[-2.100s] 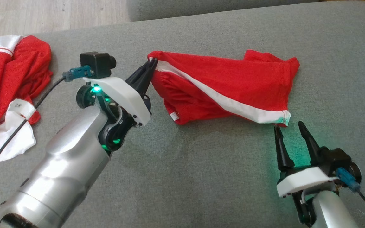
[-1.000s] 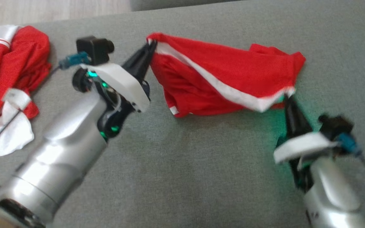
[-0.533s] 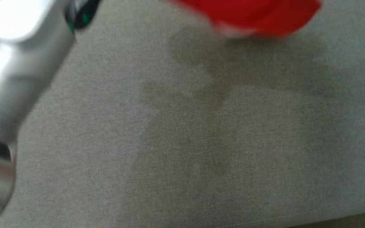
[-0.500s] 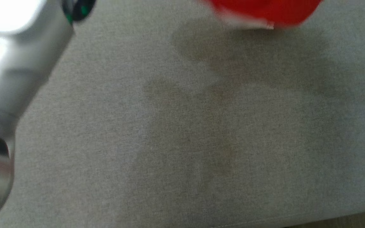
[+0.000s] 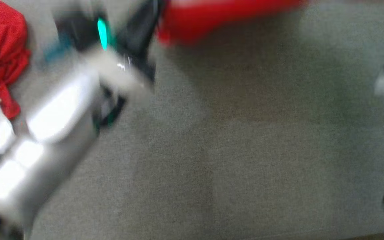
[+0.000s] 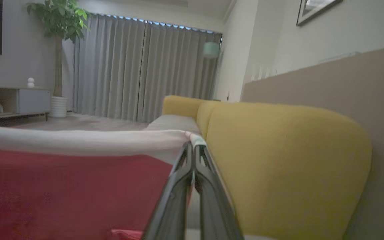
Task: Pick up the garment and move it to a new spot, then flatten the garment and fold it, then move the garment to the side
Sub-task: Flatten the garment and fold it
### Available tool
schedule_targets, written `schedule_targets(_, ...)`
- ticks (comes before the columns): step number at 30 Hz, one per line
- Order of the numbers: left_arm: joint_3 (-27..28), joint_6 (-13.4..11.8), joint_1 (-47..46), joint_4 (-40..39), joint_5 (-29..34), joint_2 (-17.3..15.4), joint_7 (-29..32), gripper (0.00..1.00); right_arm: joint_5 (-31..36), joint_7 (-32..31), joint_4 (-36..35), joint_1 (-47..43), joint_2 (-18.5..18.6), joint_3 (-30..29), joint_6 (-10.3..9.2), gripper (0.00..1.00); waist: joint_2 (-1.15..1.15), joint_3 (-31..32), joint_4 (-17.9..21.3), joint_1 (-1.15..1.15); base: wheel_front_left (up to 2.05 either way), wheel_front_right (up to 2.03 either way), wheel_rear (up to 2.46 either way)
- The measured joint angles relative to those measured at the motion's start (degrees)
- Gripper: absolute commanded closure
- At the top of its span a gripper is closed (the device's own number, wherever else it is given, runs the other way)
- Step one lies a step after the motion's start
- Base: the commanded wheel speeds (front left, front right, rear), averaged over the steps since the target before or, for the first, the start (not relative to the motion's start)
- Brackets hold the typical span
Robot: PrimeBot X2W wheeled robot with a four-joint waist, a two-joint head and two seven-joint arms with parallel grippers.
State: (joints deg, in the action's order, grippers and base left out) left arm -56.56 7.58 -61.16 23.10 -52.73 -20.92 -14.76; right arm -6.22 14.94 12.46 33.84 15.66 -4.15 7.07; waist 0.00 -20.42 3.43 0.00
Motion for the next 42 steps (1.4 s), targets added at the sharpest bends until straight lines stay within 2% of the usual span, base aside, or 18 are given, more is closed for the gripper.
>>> schedule_targets(2,0.92,-0.11,8.08,-1.96,5.87,-1.24,0.00,1.00,-0.86,-0.41,-1.23,-7.83,-0.90,0.05,0.00,1.00,0.00,1.24,-0.17,0.00,0.00,0.00,0.00)
schedule_targets(7,5.16,-2.24,30.03,-7.40,12.55,-1.23,0.05,1.00,-2.40,-3.70,-8.45,-25.68,-2.75,0.05,0.00,1.00,0.00,4.65,-0.21,-0.01,0.00,0.00,0.00)
schedule_targets(10,6.42,-3.16,39.76,-9.99,17.15,-1.54,0.05,1.00,-3.77,-5.42,-13.96,-34.74,-2.99,0.15,0.00,1.00,0.00,6.40,-0.07,-0.01,0.00,0.00,0.00)
schedule_targets(15,8.49,-4.64,48.37,-13.94,21.13,-1.55,0.05,1.00,-6.23,-9.42,-21.56,-44.64,-2.48,-1.29,0.00,1.00,0.00,7.81,-0.77,-0.01,0.00,0.00,0.00)
schedule_targets(20,11.71,-6.35,52.98,-17.98,22.05,-1.67,0.05,1.00,-6.61,-12.85,-31.26,-48.81,-2.20,-4.30,0.04,1.00,0.00,7.85,-2.18,-0.01,0.00,0.00,0.00)
schedule_targets(22,12.84,-6.59,52.94,-18.82,22.04,-0.77,0.05,1.00,-6.61,-14.16,-32.71,-47.92,-1.90,-4.89,0.04,1.00,0.00,7.59,-2.82,0.00,0.00,0.00,0.00)
schedule_targets(25,13.59,-6.43,50.82,-18.48,21.87,2.34,0.05,1.00,-6.47,-15.88,-31.16,-43.73,-0.31,-4.48,0.04,1.00,0.00,7.41,-3.98,-0.01,0.00,0.00,0.00)
schedule_targets(32,14.80,-4.26,39.50,-11.78,16.91,10.47,2.25,1.00,-7.45,-18.07,-17.70,-27.50,8.32,0.25,0.04,1.00,0.00,5.36,-7.00,0.00,0.00,0.00,0.00)
schedule_targets(38,16.58,-3.47,30.66,-4.06,14.17,13.65,4.58,1.00,-10.65,-19.97,-7.09,-11.85,15.74,8.48,0.04,1.00,0.00,1.74,-9.50,0.02,0.00,0.00,0.00)
schedule_targets(42,17.72,-2.93,25.87,0.10,13.39,14.95,4.67,1.00,-12.22,-21.13,-0.49,-2.24,19.16,15.45,0.04,1.00,0.00,-0.66,-11.14,0.02,0.00,0.00,0.00)
